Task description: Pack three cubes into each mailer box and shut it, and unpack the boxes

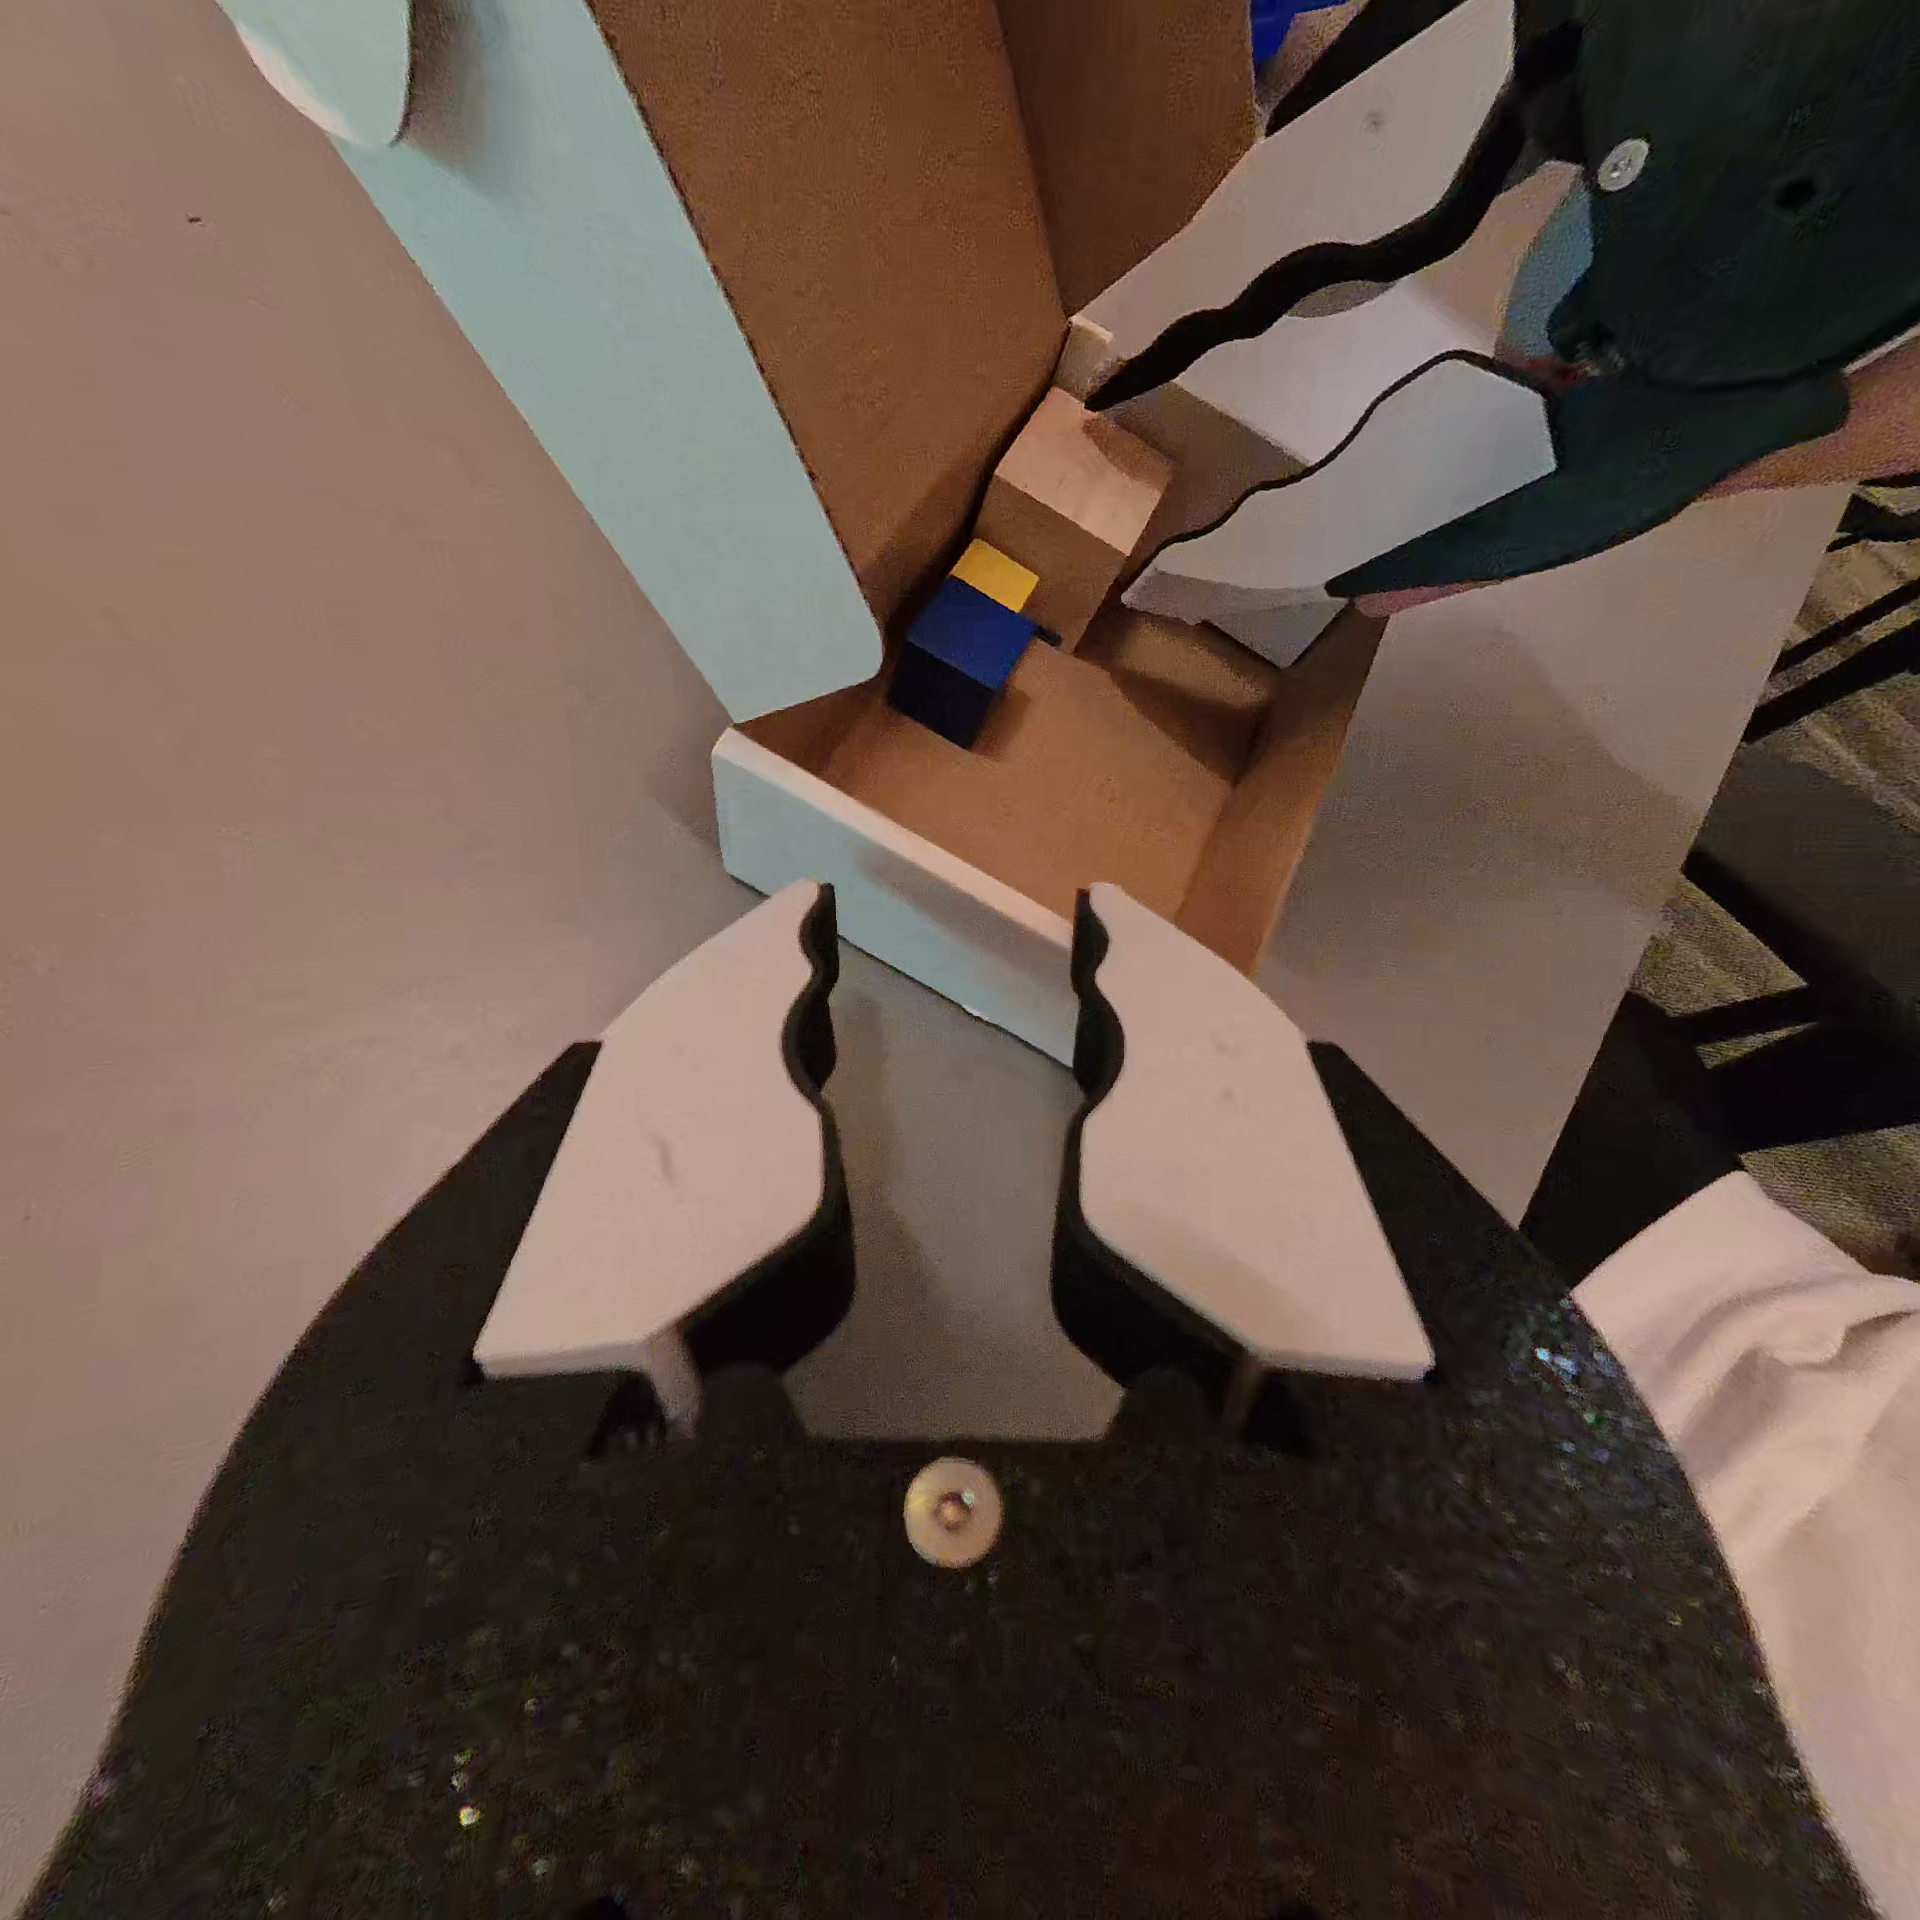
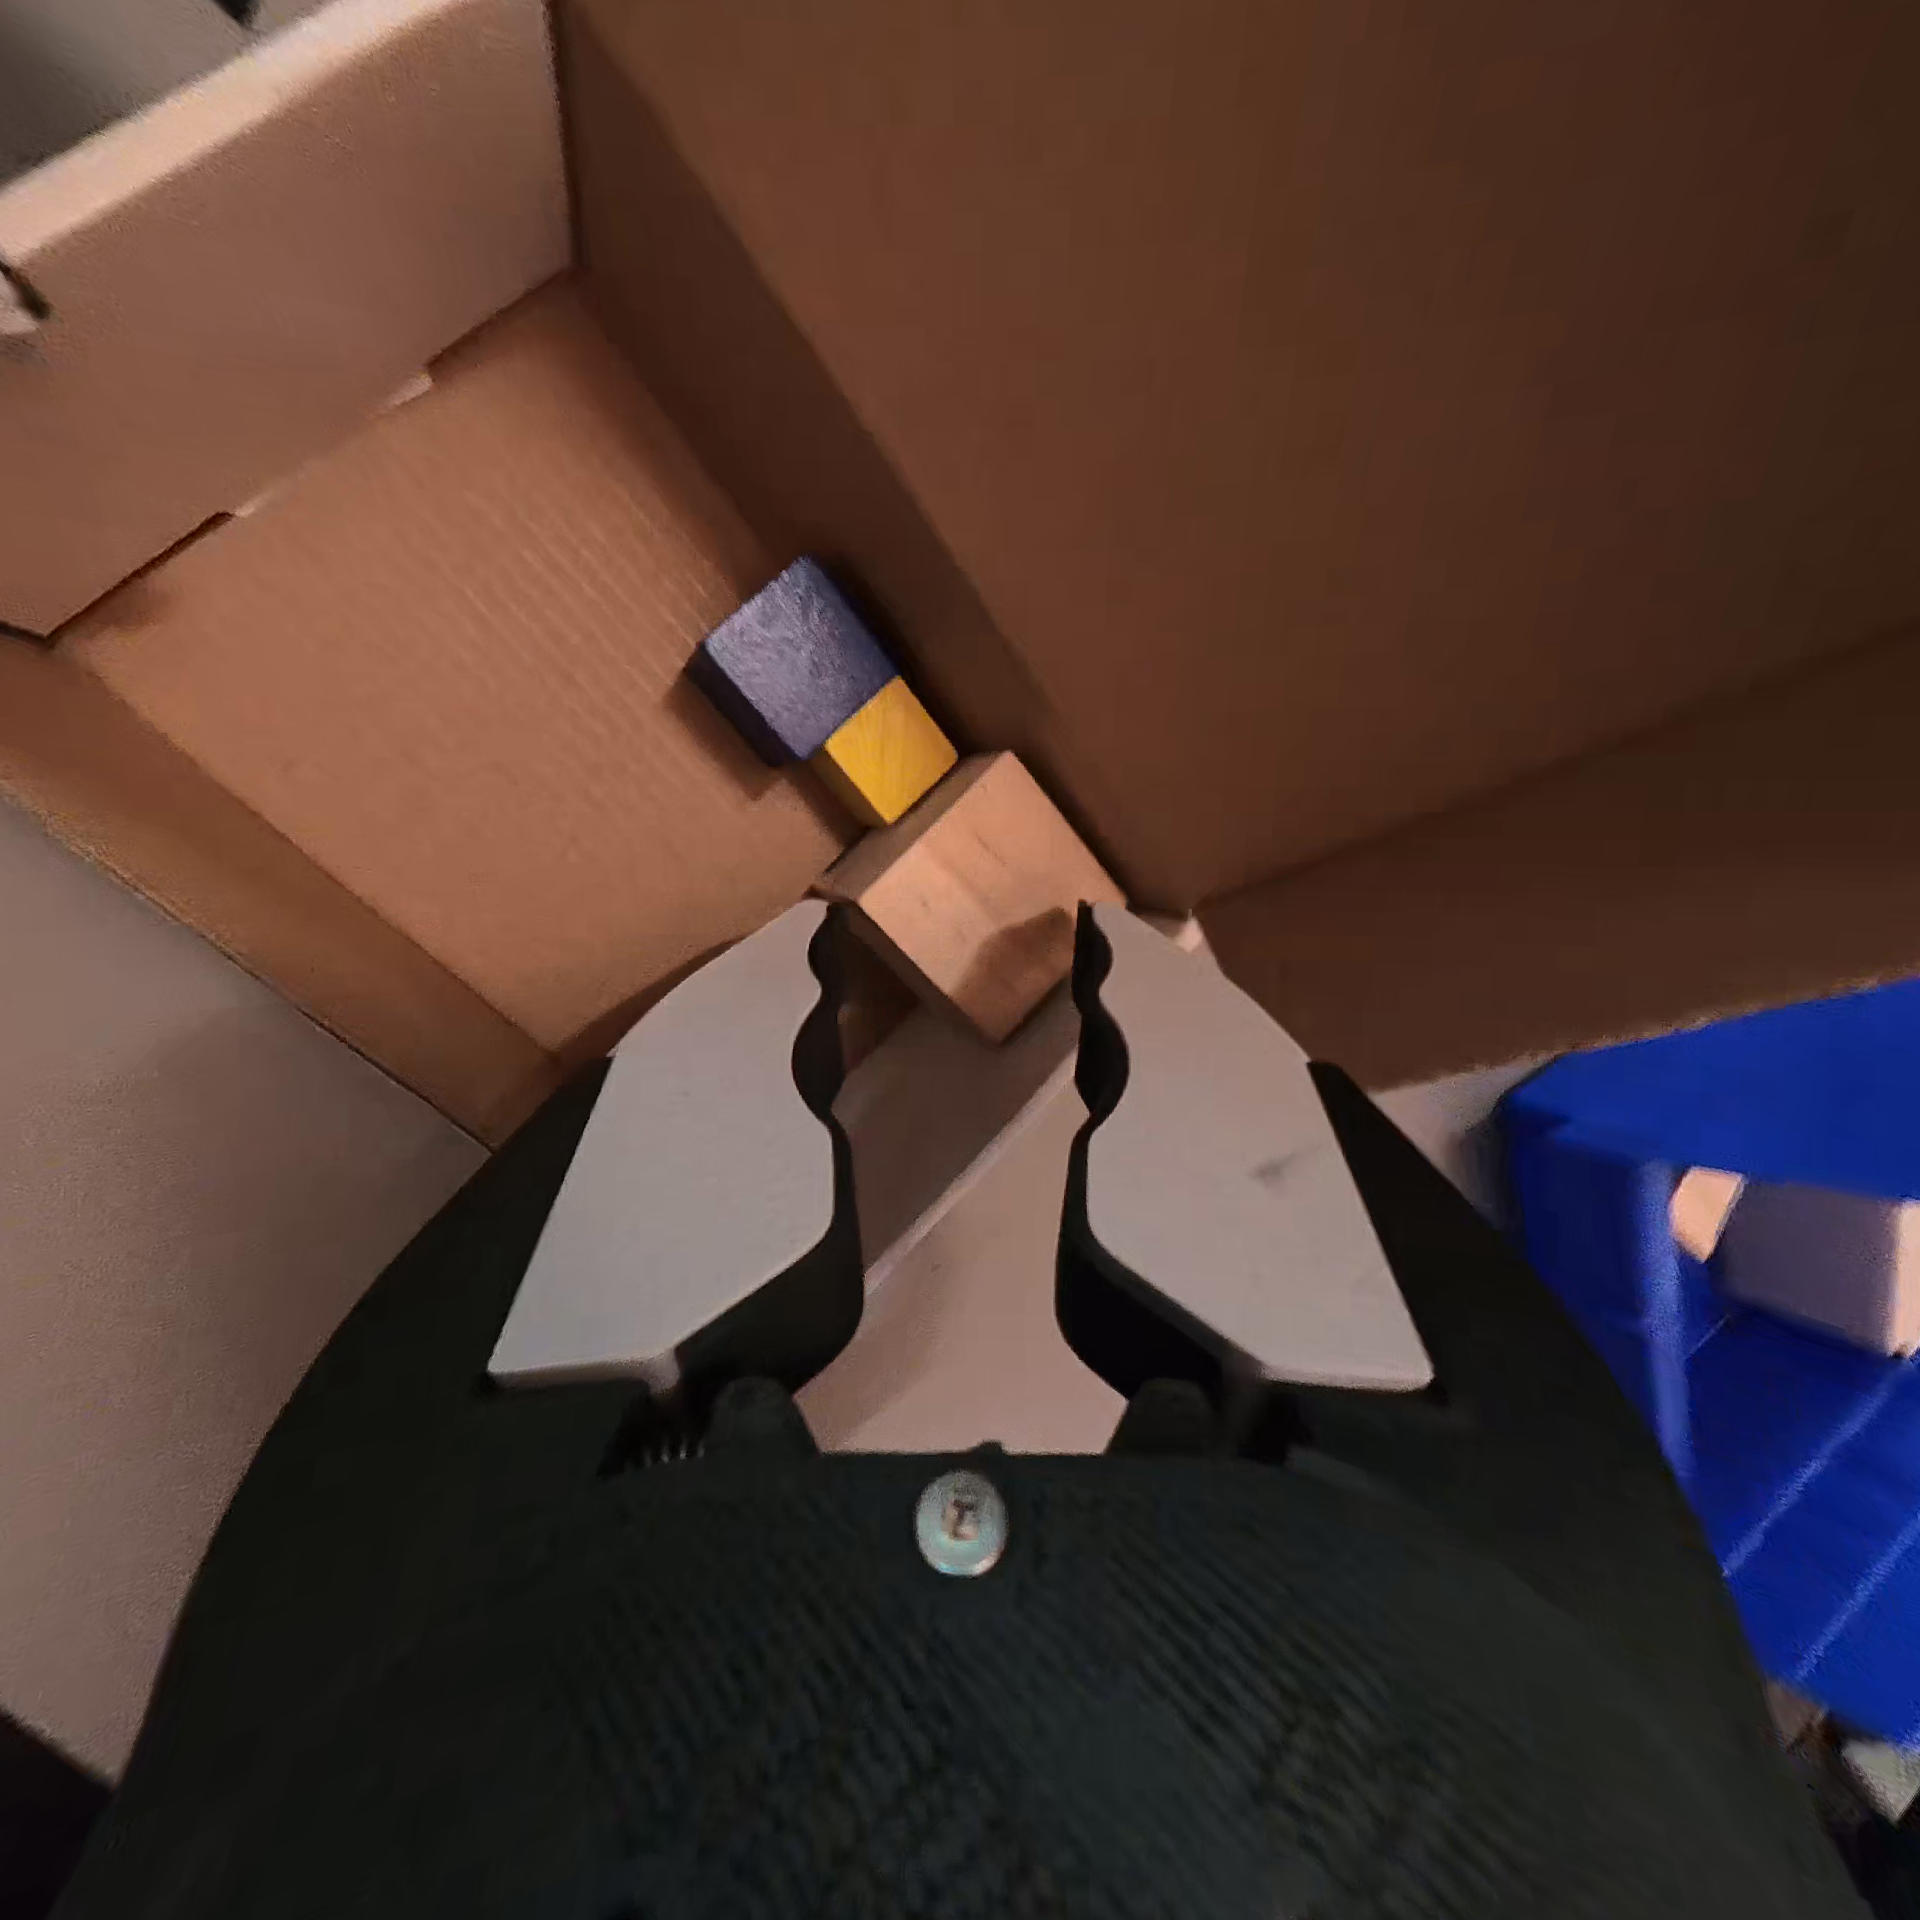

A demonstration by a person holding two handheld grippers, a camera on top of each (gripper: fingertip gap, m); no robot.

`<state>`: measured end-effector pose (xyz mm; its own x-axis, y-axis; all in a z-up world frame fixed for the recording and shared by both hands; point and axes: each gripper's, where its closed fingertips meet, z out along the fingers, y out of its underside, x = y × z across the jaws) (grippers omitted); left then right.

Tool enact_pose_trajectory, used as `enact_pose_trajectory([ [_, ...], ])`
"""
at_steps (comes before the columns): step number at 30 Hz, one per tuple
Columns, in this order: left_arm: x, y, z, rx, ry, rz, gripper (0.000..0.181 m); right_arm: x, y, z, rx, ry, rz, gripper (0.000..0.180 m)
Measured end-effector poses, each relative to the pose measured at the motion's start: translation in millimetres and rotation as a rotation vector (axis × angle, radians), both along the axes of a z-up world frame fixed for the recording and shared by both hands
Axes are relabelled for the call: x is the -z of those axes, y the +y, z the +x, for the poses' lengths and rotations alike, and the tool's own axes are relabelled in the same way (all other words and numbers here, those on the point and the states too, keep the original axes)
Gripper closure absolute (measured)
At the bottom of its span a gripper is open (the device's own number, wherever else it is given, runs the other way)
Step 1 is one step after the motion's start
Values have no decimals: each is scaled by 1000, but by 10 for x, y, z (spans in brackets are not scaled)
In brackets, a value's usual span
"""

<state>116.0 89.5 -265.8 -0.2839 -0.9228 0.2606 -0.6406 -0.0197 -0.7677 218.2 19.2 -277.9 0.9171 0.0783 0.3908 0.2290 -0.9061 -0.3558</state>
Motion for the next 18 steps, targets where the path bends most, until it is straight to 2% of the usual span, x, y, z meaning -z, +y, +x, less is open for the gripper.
enact_pose_trajectory([
  [1, 3, -1, -3, 1, 2, -2, 138, 6, -25, -3, 44, 4, 0, 138],
  [4, 16, -2, -2, -1, 5, -10, 138, 29, -15, -107, 133, 55, 42, 138],
  [7, 27, -51, 2, 9, 8, -26, 138, 49, 12, -72, 149, 16, 55, 134],
  [12, 57, -141, -13, 40, 16, 10, 137, 69, 19, -132, -28, -67, -24, 133],
  [15, 64, -140, -7, 40, 13, 22, 137, 38, 78, -349, -173, 31, 26, 138],
  [17, 65, -144, -12, 43, 14, 24, 136, -9, 87, -382, -168, 63, 69, 138],
  [18, 66, -146, -14, 46, 15, 26, 136, -37, 76, -313, -125, 31, 78, 131],
])
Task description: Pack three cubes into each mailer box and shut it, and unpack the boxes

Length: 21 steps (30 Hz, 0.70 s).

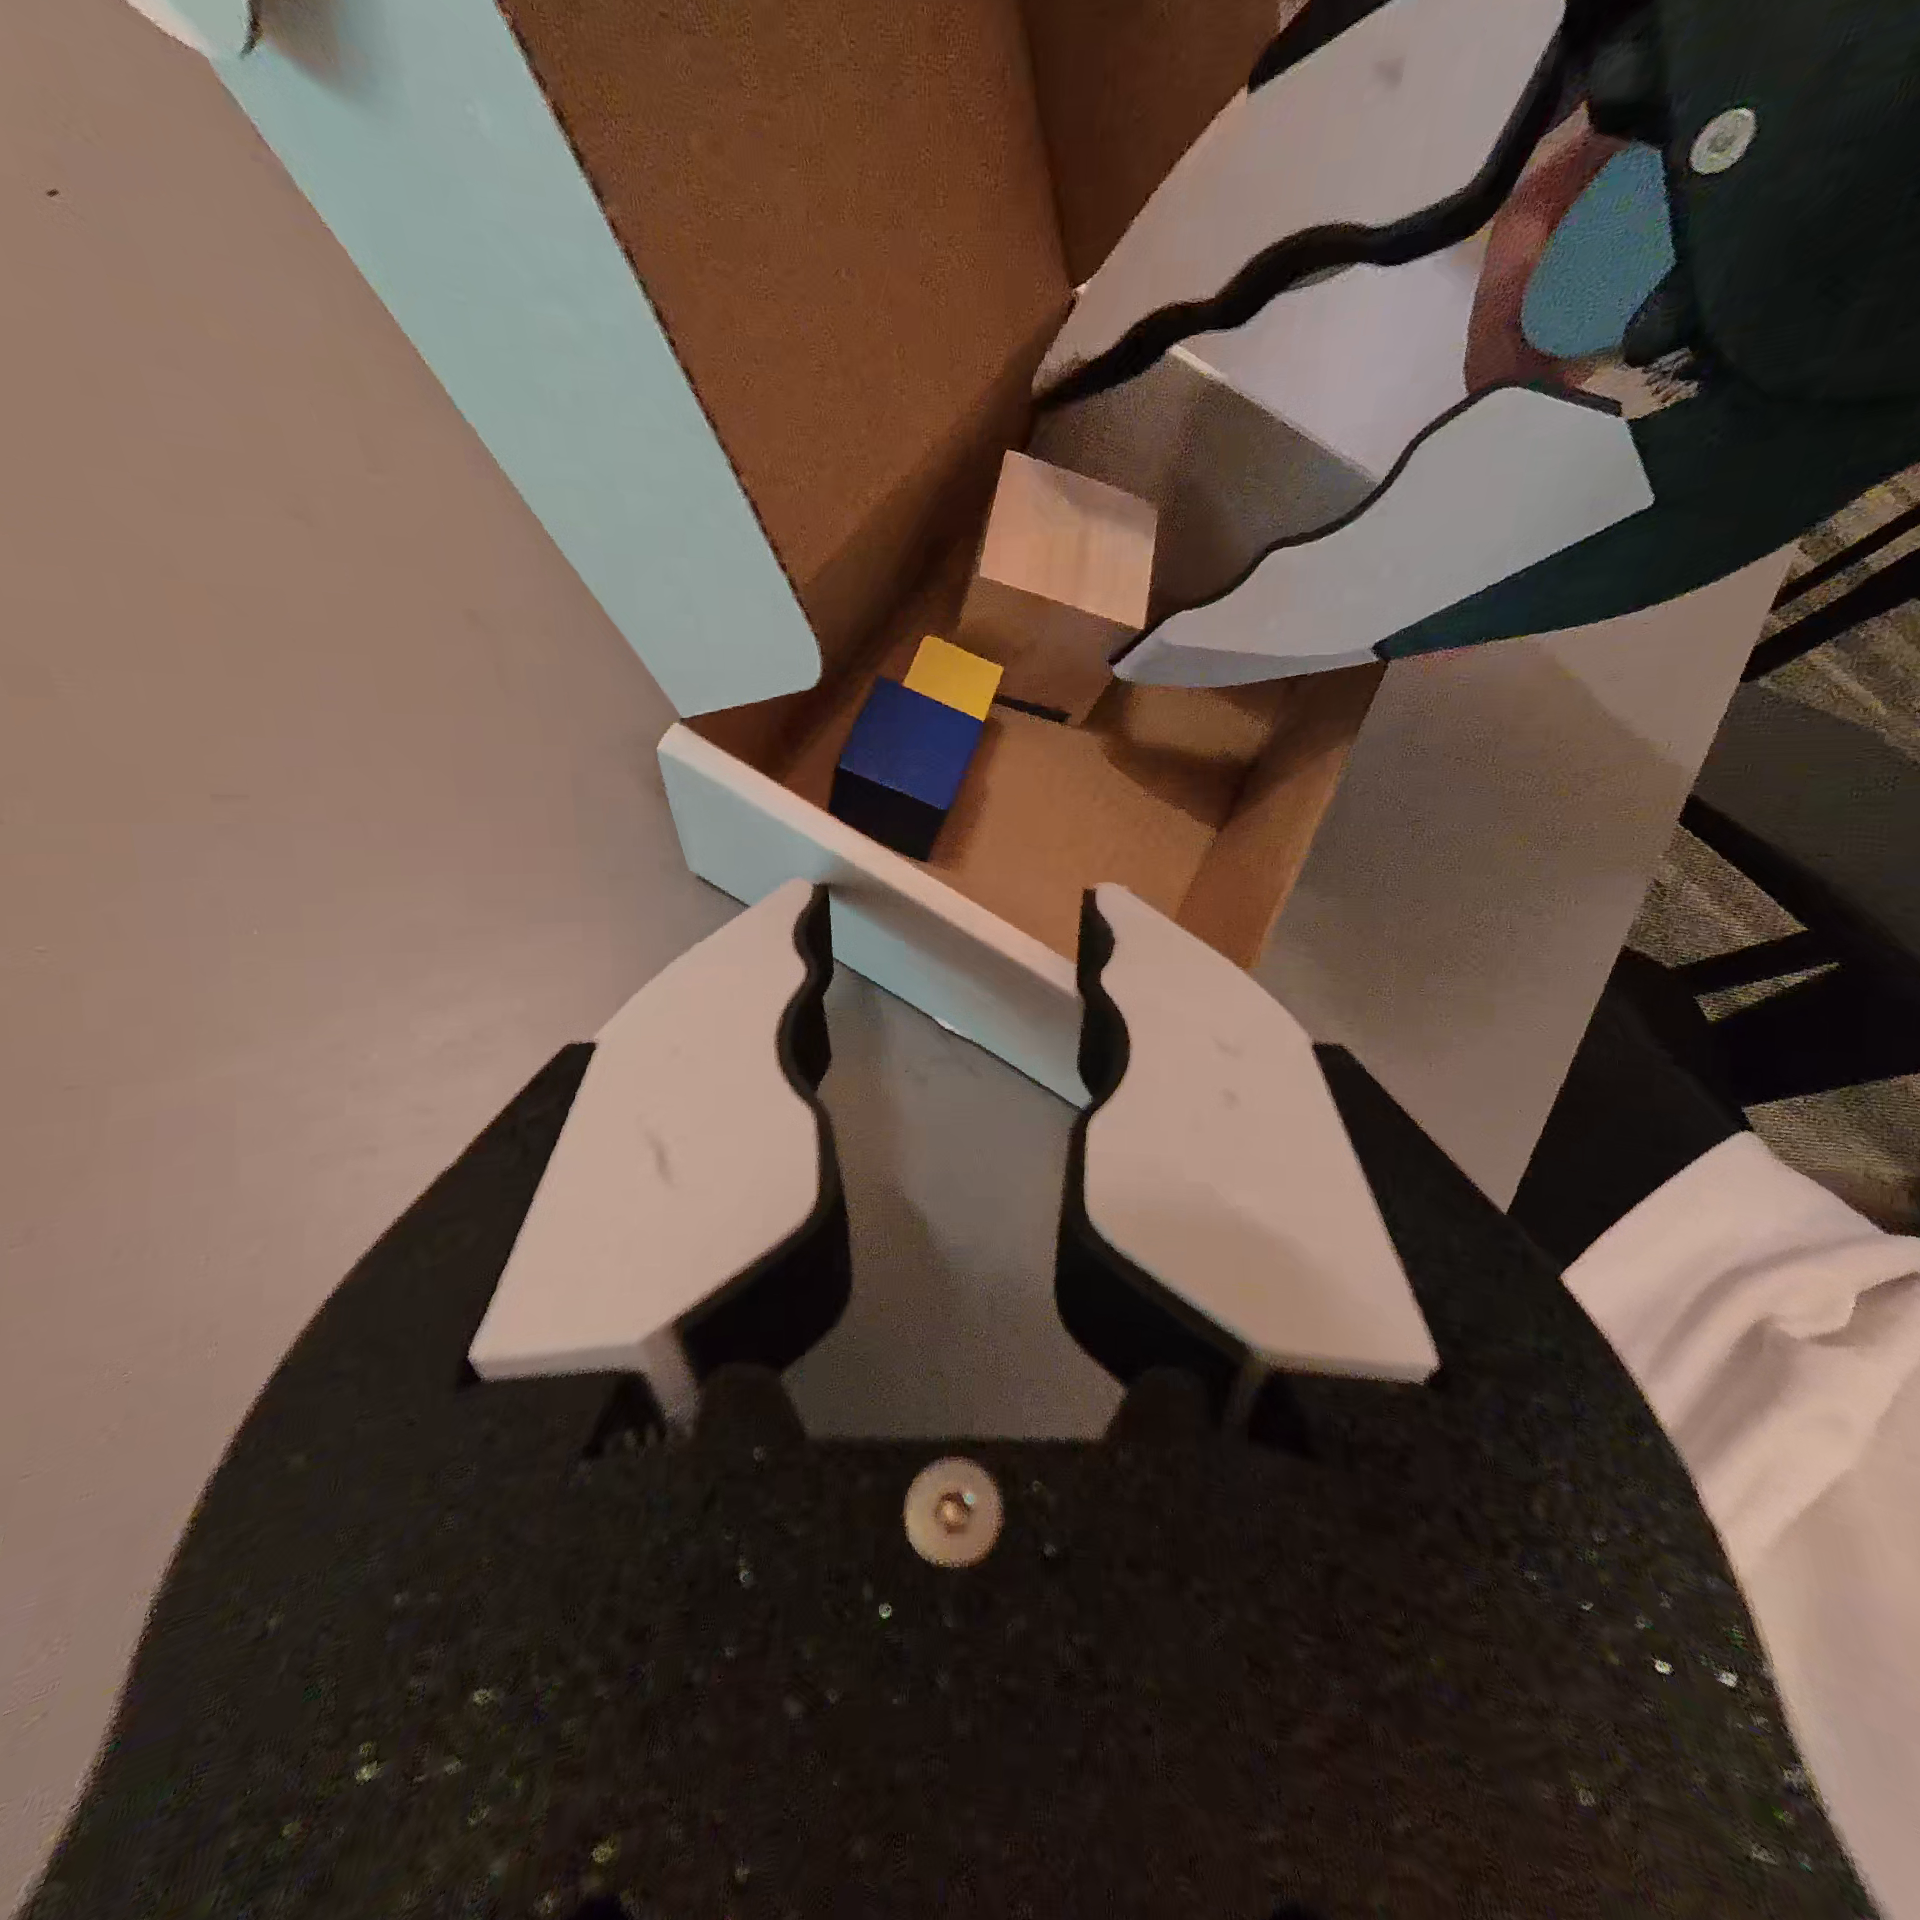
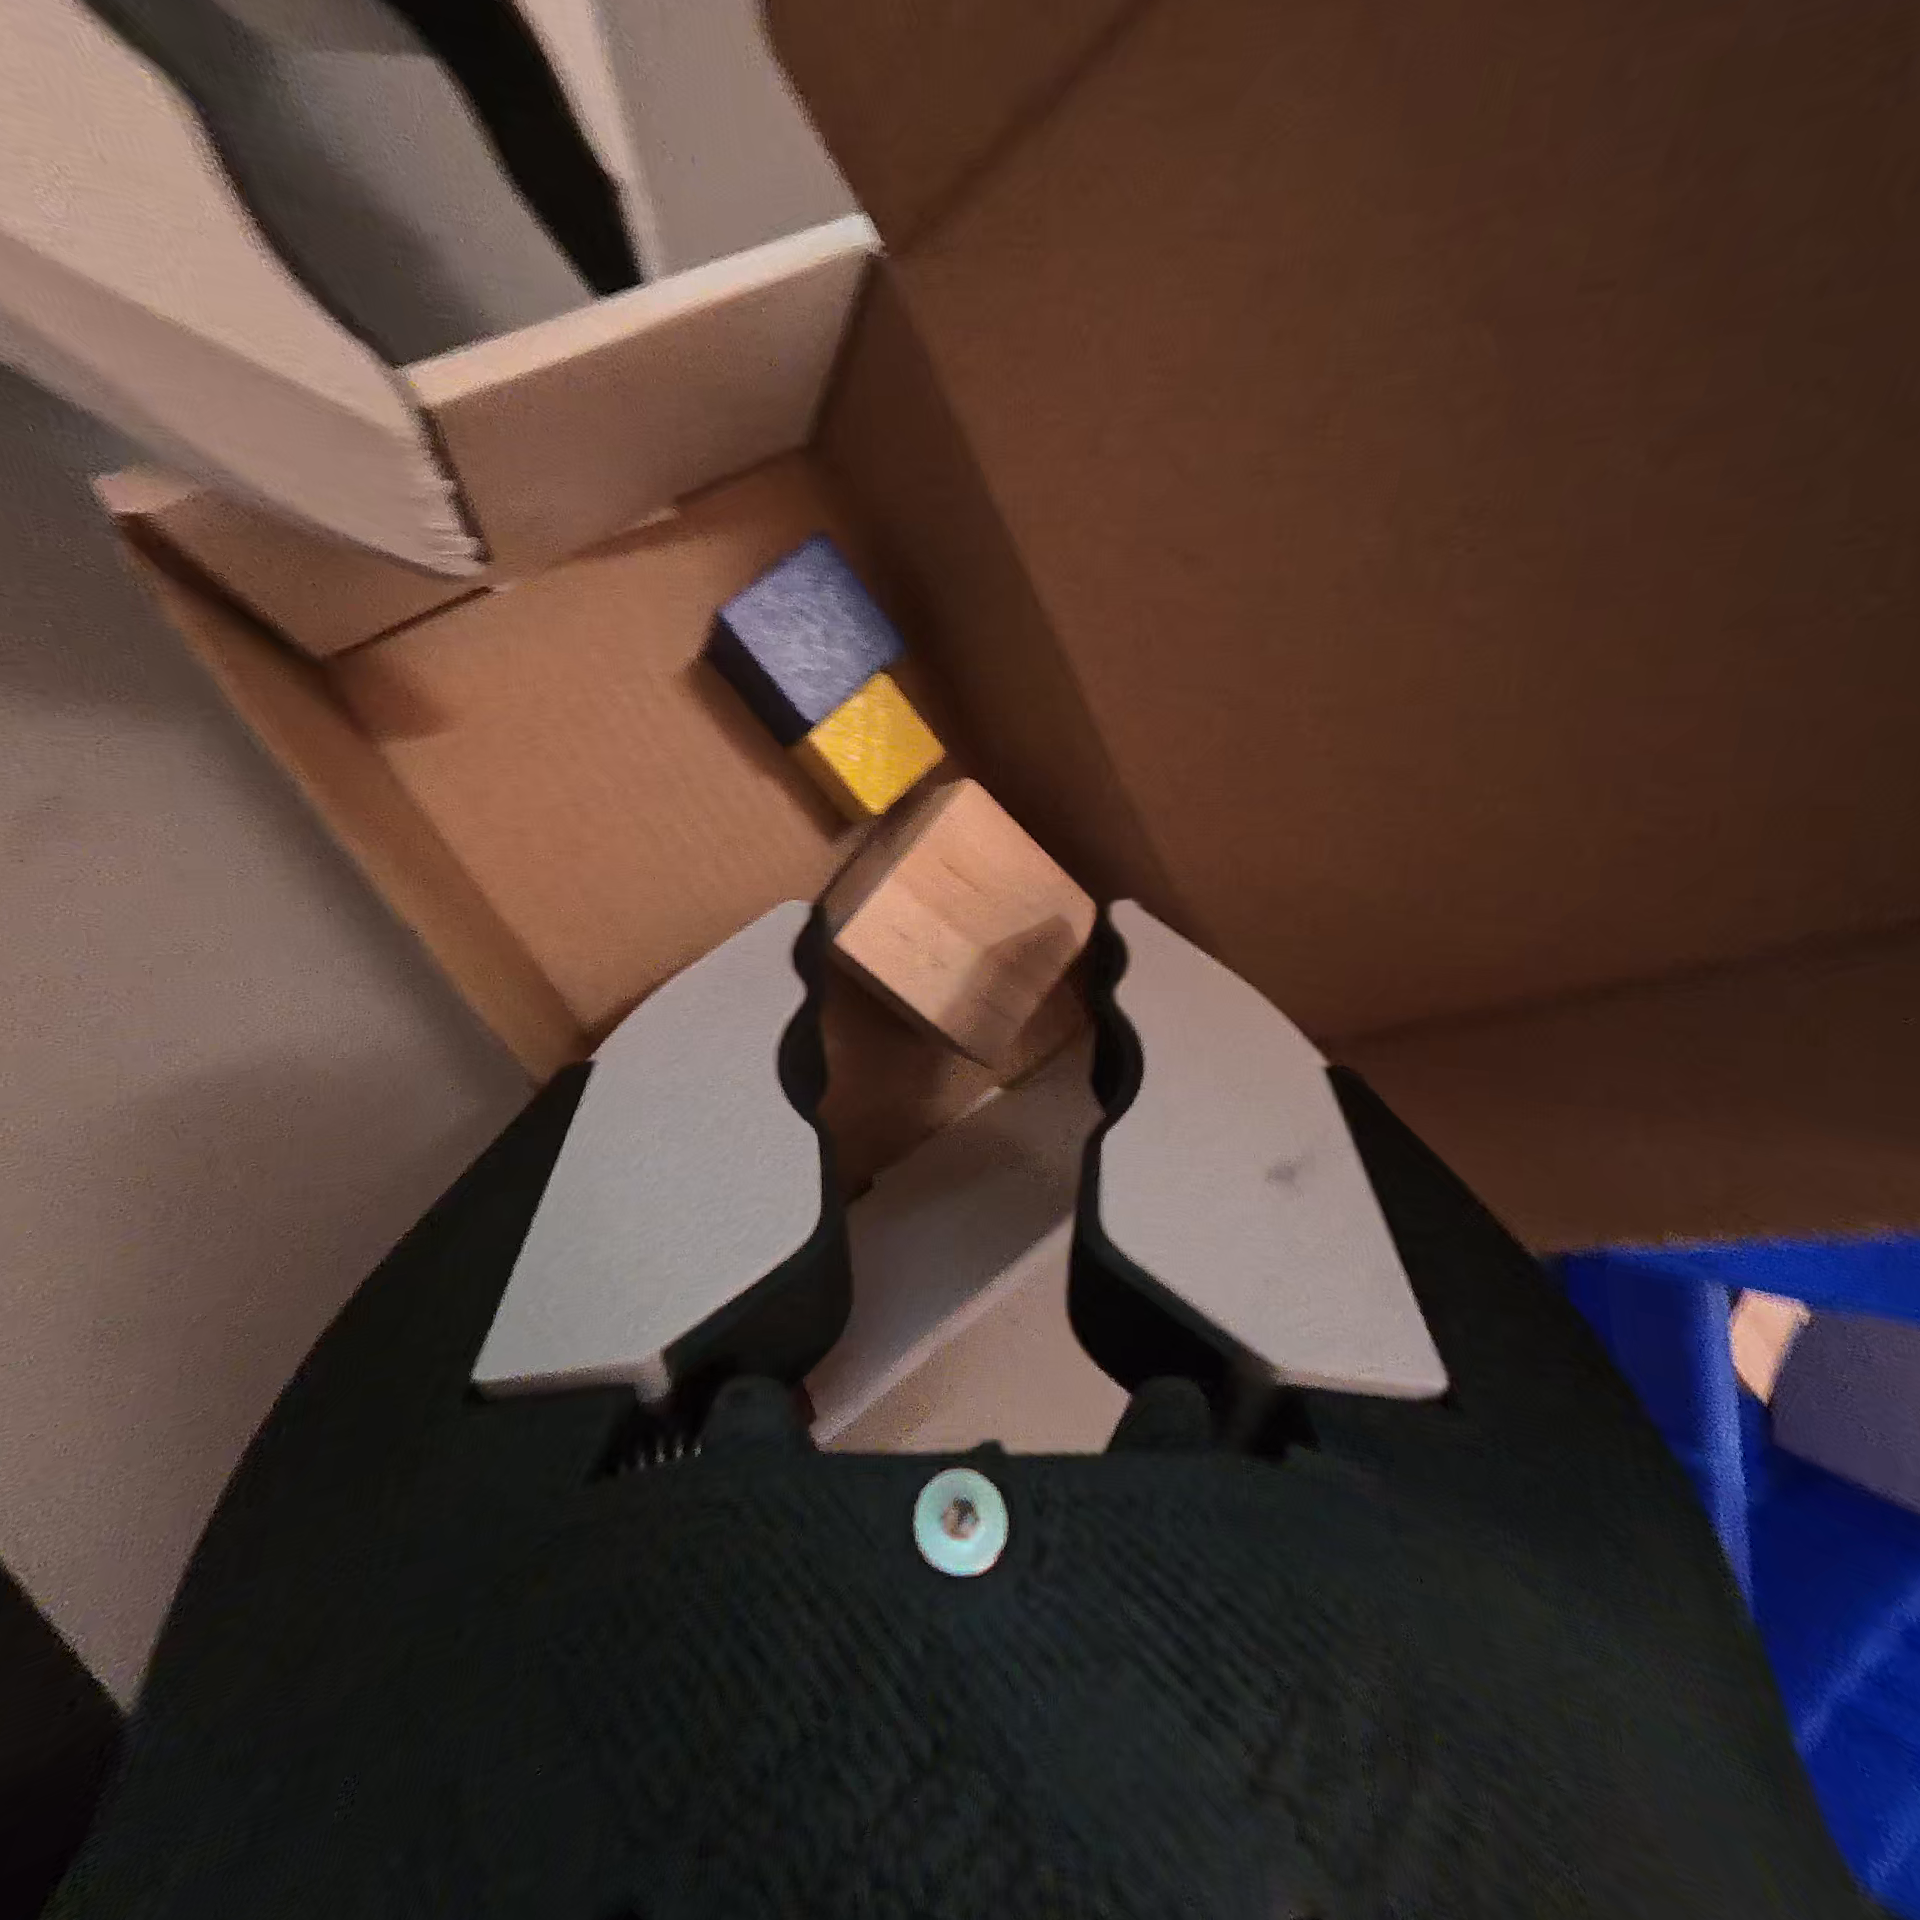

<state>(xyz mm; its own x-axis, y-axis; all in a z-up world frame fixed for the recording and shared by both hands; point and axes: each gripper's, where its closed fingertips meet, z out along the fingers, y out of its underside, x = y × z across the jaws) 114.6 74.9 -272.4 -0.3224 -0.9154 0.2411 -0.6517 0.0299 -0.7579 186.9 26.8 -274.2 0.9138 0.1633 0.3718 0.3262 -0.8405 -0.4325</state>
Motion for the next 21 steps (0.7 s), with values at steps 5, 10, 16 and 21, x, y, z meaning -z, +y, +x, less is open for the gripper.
enact_pose_trajectory([
  [5, 19, -6, 9, 1, 0, 9, 136, -28, -39, 88, 261, 56, 39, 115],
  [10, 33, -22, 15, 2, 0, 14, 136, 146, -39, 37, 337, 138, -17, 118],
  [16, 35, -14, 13, 2, 4, 16, 135, 148, -34, 96, 259, 93, -56, 130],
  [21, 17, 23, 4, 6, -6, 20, 137, -201, 119, -171, 33, 178, 113, 131],
])
